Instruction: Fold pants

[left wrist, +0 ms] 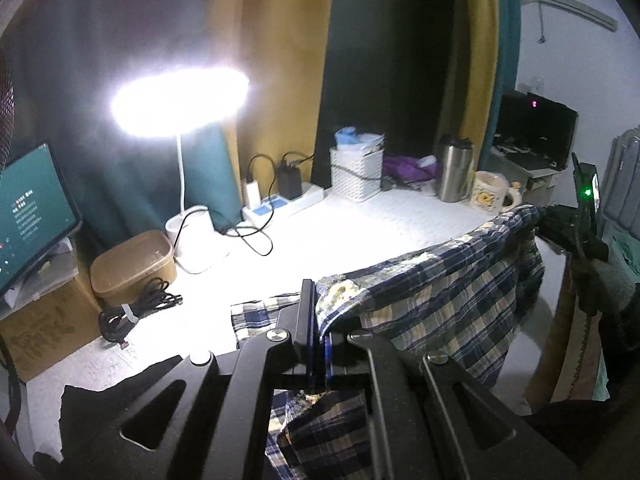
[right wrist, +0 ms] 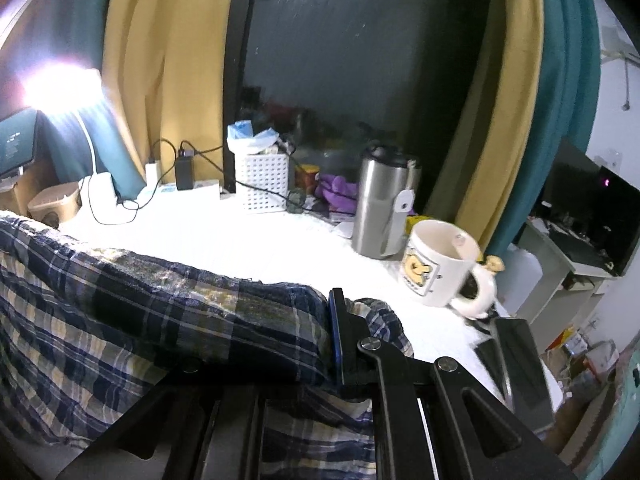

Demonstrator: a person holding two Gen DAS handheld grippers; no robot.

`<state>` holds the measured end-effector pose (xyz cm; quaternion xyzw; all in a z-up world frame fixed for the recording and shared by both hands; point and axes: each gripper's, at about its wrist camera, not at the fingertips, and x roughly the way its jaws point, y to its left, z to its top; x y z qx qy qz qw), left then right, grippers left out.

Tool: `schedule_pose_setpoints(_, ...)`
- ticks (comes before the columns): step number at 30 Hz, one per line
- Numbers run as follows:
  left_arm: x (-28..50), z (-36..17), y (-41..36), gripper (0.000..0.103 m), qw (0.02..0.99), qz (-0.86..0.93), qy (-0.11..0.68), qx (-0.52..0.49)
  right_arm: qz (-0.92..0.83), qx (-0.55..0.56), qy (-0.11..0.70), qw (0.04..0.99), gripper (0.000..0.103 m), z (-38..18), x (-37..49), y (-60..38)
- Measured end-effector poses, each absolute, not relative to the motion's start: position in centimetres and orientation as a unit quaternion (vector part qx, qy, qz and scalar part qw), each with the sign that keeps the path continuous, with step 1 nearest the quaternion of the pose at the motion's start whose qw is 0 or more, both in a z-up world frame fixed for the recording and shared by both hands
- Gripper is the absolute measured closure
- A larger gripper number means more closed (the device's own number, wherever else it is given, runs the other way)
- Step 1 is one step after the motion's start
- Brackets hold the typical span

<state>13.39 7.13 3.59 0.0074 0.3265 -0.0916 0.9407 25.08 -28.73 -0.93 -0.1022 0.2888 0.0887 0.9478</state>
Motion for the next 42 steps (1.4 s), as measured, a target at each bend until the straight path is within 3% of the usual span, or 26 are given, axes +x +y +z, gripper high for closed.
schedule_pose_setpoints(20,23.7,-5.8,11.3,0.101,0.903,-0.071,0.425,0.008,0.114,-0.113,0.385,0.909,0.093,-7.7,33.8,-24.3)
schedule_pose_setpoints(30,26.6,-8.8,13.2,0.094,0.882,-0.064,0.467,0.013,0.114,-0.125,0.408,0.897,0.093,-9.6,35.6,-23.3)
schedule_pose_setpoints(36,27.3,-8.7,14.8,0.085,0.881,-0.034,0.471,0.004,0.103,-0.131,0.414,0.895,0.093,-9.9,36.1,-23.2)
schedule_pose_setpoints(42,27.4,-8.0,16.9,0.085,0.883,0.005,0.470,0.002,0.095,-0.138,0.422,0.891,0.091,-9.9,36.8,-22.9)
